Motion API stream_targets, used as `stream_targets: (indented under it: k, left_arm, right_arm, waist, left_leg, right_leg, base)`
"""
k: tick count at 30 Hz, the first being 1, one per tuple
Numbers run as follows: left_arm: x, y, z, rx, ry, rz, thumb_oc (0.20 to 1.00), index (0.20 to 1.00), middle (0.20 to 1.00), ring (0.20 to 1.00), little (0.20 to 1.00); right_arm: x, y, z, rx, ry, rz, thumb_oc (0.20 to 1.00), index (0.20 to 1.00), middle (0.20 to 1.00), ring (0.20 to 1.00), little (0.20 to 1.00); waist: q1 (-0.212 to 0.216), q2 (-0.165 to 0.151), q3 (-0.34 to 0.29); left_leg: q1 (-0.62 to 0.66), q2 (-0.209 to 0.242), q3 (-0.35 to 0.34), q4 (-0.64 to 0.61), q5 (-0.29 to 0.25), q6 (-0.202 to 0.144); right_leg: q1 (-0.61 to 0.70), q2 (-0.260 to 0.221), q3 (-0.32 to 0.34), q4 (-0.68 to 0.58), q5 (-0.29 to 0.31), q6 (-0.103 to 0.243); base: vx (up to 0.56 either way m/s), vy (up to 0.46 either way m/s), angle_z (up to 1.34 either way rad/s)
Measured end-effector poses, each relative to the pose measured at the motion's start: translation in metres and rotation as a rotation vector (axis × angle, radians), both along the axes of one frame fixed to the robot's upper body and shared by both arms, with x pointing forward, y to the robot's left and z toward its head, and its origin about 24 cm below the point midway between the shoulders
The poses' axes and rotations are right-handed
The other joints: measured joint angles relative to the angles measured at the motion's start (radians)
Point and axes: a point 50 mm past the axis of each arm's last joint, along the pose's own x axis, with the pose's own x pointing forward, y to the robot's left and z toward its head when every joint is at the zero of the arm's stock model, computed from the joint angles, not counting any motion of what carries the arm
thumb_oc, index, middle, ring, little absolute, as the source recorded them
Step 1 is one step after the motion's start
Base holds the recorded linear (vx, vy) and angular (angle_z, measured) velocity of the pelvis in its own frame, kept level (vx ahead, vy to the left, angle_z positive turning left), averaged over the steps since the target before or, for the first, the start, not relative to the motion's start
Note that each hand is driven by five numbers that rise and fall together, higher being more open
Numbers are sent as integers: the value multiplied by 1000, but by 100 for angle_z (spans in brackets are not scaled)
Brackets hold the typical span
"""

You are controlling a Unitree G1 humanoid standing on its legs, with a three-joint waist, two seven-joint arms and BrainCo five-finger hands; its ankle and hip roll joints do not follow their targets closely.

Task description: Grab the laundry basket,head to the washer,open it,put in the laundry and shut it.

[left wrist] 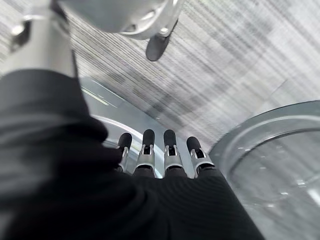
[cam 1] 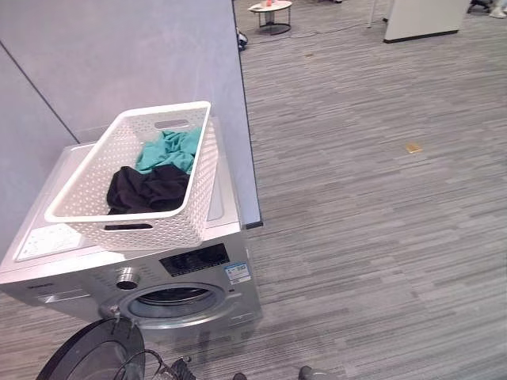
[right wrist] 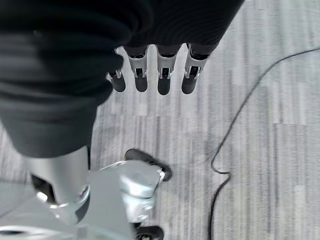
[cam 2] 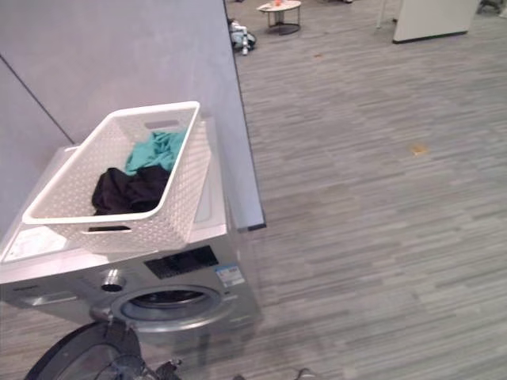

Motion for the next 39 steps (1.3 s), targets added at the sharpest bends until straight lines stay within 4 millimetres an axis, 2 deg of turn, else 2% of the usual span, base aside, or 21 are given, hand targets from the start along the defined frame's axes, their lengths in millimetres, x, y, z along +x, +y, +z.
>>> stream_targets:
  k: [5,10,16,17,18,19,20,22,26,27,30,32,33,34,35,36,39]
  left_arm:
    - [-6,7,0,8,14,17,1000,1000,1000,1000,1000]
    - [0,14,3,21,1,28,1000,1000,1000,1000,1000]
    - [6,14,4,20,-9,11,1000,1000,1000,1000,1000]
    - [6,11,4,17,-8,-4,1000,1000,1000,1000,1000]
    - [8,13,5,22,-15,-12,1000,1000,1000,1000,1000]
    - [7,17,5,34,-13,-22,1000,1000,1000,1000,1000]
    - [6,17,5,35,-9,-20,1000,1000,1000,1000,1000]
    - [4,18,5,40,-3,-20,1000,1000,1000,1000,1000]
    - [7,18,6,41,-8,-26,1000,1000,1000,1000,1000]
    - [7,17,5,44,-5,-51,1000,1000,1000,1000,1000]
    - [12,17,6,49,-12,-78,1000,1000,1000,1000,1000]
    - [24,14,9,59,-29,-141,1000,1000,1000,1000,1000]
    - [30,12,10,65,-39,-166,1000,1000,1000,1000,1000]
    - [34,11,12,64,-48,-173,1000,1000,1000,1000,1000]
    - [37,13,13,68,-53,-167,1000,1000,1000,1000,1000]
    - [37,16,13,78,-55,-162,1000,1000,1000,1000,1000]
    - [30,18,12,86,-33,-156,1000,1000,1000,1000,1000]
  right_arm:
    - [11,6,0,15,-34,30,1000,1000,1000,1000,1000]
    - [18,20,-3,46,-47,90,1000,1000,1000,1000,1000]
    - [21,19,-2,37,-40,130,1000,1000,1000,1000,1000]
    - [19,19,-2,33,-32,138,1000,1000,1000,1000,1000]
    - [16,21,-4,36,-17,135,1000,1000,1000,1000,1000]
    - [14,22,-5,42,-4,141,1000,1000,1000,1000,1000]
    - [15,23,-5,41,-3,150,1000,1000,1000,1000,1000]
    - [15,24,-5,44,-3,169,1000,1000,1000,1000,1000]
    - [17,23,-4,43,-17,175,1000,1000,1000,1000,1000]
    - [18,22,-4,40,-20,177,1000,1000,1000,1000,1000]
    - [16,19,-3,32,-13,186,1000,1000,1000,1000,1000]
    - [8,15,-3,23,11,186,1000,1000,1000,1000,1000]
    - [6,13,-3,18,15,185,1000,1000,1000,1000,1000]
    - [2,9,-2,8,22,180,1000,1000,1000,1000,1000]
    - [5,4,0,-7,8,167,1000,1000,1000,1000,1000]
    - [2,-2,1,-25,27,158,1000,1000,1000,1000,1000]
    - [8,-4,3,-31,17,161,1000,1000,1000,1000,1000]
  waist:
    - [7,-19,5]
    - [21,-61,34]
    - [22,-53,48]
    - [-4,-38,47]
    - [-6,-41,48]
    - [2,-56,44]
    - [6,-54,43]
    - [7,-49,43]
    - [8,-48,39]
    - [12,-39,34]
    - [1,-21,28]
    - [-3,-21,30]
    - [-25,-36,34]
    - [-53,-51,40]
    - [-85,-48,40]
    - [-74,-49,41]
    - [-82,-51,44]
  left_leg:
    - [3,-10,-5,5,-4,7]
    - [-2,-16,-24,9,-10,15]
    - [1,-30,-57,-4,-15,32]
    - [12,-35,-104,-18,-7,51]
    - [24,-29,-112,-44,9,49]
    - [28,-34,-110,-60,16,43]
    - [26,-27,-112,-61,21,38]
    - [20,-10,-145,-49,31,22]
    - [16,9,-168,-36,32,18]
    - [1,20,-170,-23,30,10]
    - [-43,36,-214,15,34,-29]
    - [-77,35,-235,29,74,-66]
    - [-98,32,-206,18,117,-93]
    - [-110,32,-98,9,157,-133]
    - [-124,78,177,21,141,-102]
    - [-118,102,149,27,123,-76]
    - [-119,124,39,21,124,-81]
  right_leg:
    - [7,1,0,0,0,4]
    - [20,-7,-11,-15,3,14]
    - [46,-17,1,-6,20,18]
    - [33,-3,61,39,4,36]
    - [30,20,65,14,3,52]
    - [36,38,42,-24,8,6]
    - [40,47,39,-40,18,-3]
    - [81,70,15,-92,37,-16]
    - [96,96,22,-108,28,-27]
    - [95,106,18,-106,19,-26]
    - [86,132,18,-90,-7,-42]
    - [82,141,24,-87,-22,-69]
    - [78,116,3,-88,-11,-87]
    - [79,87,-46,-101,1,-97]
    - [106,83,-99,-158,26,-93]
    - [122,99,-97,-195,42,-90]
    - [108,105,-96,-202,63,-100]
  base:
    - [7,71,2]
    - [-30,59,8]
    - [9,46,17]
    - [-8,10,67]
    - [-23,-22,63]
    - [-25,-36,18]
    - [-8,-40,7]
    - [13,-44,25]
    - [15,-62,15]
    - [13,-107,13]
    - [-17,-75,41]
    - [-78,38,85]
    - [-16,62,105]
    - [53,78,138]
    - [-24,59,111]
    - [-34,111,66]
    - [55,202,-5]
